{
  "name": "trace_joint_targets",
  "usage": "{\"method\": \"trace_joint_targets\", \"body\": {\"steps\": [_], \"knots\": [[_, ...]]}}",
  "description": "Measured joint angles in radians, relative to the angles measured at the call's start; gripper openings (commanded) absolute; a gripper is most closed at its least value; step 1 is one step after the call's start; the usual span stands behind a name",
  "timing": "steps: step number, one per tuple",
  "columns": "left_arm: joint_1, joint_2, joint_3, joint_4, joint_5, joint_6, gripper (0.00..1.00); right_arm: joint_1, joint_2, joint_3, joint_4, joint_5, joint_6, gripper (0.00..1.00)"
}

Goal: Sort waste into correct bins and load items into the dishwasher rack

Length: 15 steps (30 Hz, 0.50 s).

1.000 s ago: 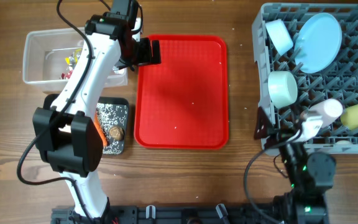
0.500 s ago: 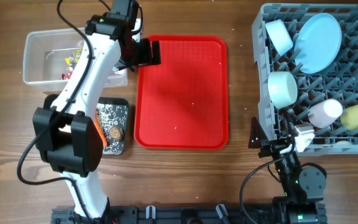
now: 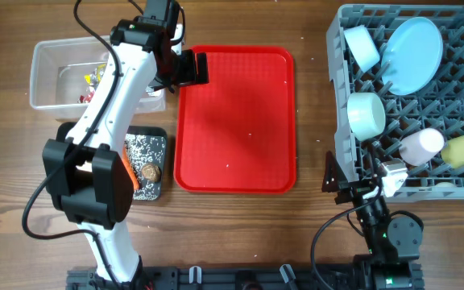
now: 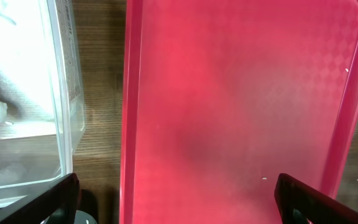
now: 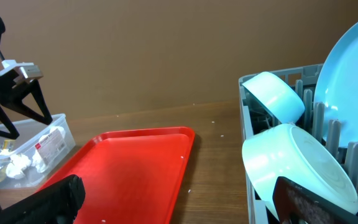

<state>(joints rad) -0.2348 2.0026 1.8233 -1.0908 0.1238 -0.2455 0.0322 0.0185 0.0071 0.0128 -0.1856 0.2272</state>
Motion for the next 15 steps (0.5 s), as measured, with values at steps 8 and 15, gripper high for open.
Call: {"method": "trace_joint_targets", "body": {"steps": [8,15], "knots": [[0.0,-0.171,-0.116,0.277,-0.055,0.051,1.0,0.0,0.0,0.0,0.0,0.0,0.0,1.0],[0.108,-0.876,-0.751,0.707,-0.097,0.068,1.0,0.0,0.003,0.0,0.0,0.004,0.003,1.0]]}}
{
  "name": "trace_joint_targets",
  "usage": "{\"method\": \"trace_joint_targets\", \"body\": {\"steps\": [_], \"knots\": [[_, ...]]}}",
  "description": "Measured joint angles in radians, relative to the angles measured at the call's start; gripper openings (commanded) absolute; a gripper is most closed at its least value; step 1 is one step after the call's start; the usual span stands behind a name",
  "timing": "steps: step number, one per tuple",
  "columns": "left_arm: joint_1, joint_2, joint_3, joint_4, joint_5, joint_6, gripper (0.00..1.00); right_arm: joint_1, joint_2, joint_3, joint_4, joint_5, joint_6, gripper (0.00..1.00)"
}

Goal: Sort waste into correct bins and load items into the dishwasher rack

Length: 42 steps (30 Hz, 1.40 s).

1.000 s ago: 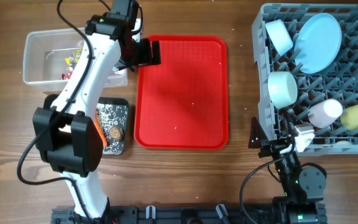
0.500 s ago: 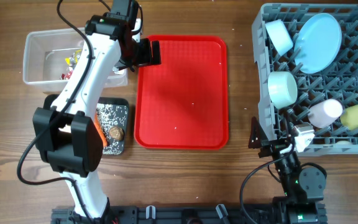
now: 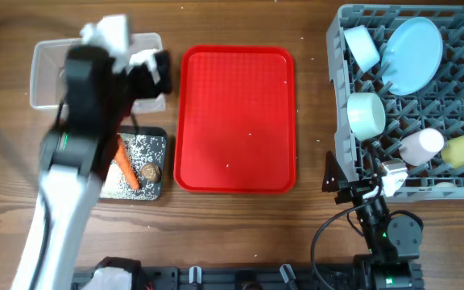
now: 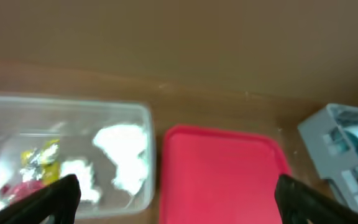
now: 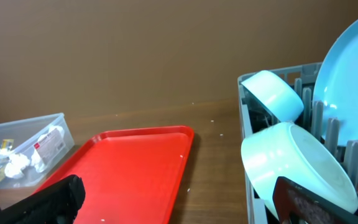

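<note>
The red tray (image 3: pixel 236 121) lies bare at the table's middle. At the back left a clear bin (image 3: pixel 45 76) holds white paper and wrappers (image 4: pixel 124 152). In front of it a black bin (image 3: pixel 145 153) holds a carrot (image 3: pixel 126 169) and food scraps. My left gripper (image 3: pixel 153 71) is blurred and sits at the clear bin's right end, beside the tray. It is open and holds nothing (image 4: pixel 179 202). The grey dishwasher rack (image 3: pixel 341 97) carries bowls (image 3: pixel 366 114), a blue plate (image 3: pixel 413 52) and cups (image 3: pixel 421 145). My right gripper (image 3: pixel 361 176) rests open at the rack's front left corner, nothing in it (image 5: pixel 179 202).
The black bin stands just left of the tray's front corner. Wooden table shows between the tray and the rack (image 5: pixel 213 155). A brown wall closes off the back.
My left arm has moved from the tray's back left corner to the left, over the bins. Its camera now looks level across the table instead of down at the tray. The right arm has not moved.
</note>
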<state>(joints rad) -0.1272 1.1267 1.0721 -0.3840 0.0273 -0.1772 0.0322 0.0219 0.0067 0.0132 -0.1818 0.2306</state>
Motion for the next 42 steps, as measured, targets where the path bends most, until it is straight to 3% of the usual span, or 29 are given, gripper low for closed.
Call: {"method": "trace_joint_targets", "body": {"steps": [5,7,12,23,29,42], "knots": [[0.099,-0.355,-0.42,0.195,0.026,-0.002,1.0,0.0,0.0,0.0,-0.001,0.0,0.0,1.0],[0.147,-0.572,-0.658,0.304,0.038,-0.016,1.0,0.0,0.0,0.0,-0.001,0.0,0.0,1.0],[0.163,-0.871,-0.925,0.38,0.048,-0.031,1.0,0.0,0.0,0.0,0.0,0.0,0.0,1.0],[0.162,-1.104,-1.042,0.399,0.044,-0.036,1.0,0.0,0.0,0.0,-0.001,0.0,0.0,1.0],[0.16,-1.114,-1.061,0.313,0.033,-0.039,1.0,0.0,0.0,0.0,-0.001,0.0,0.0,0.99],[0.16,-1.114,-1.06,0.313,0.029,-0.039,1.0,0.0,0.0,0.0,-0.001,0.0,0.0,1.0]]}}
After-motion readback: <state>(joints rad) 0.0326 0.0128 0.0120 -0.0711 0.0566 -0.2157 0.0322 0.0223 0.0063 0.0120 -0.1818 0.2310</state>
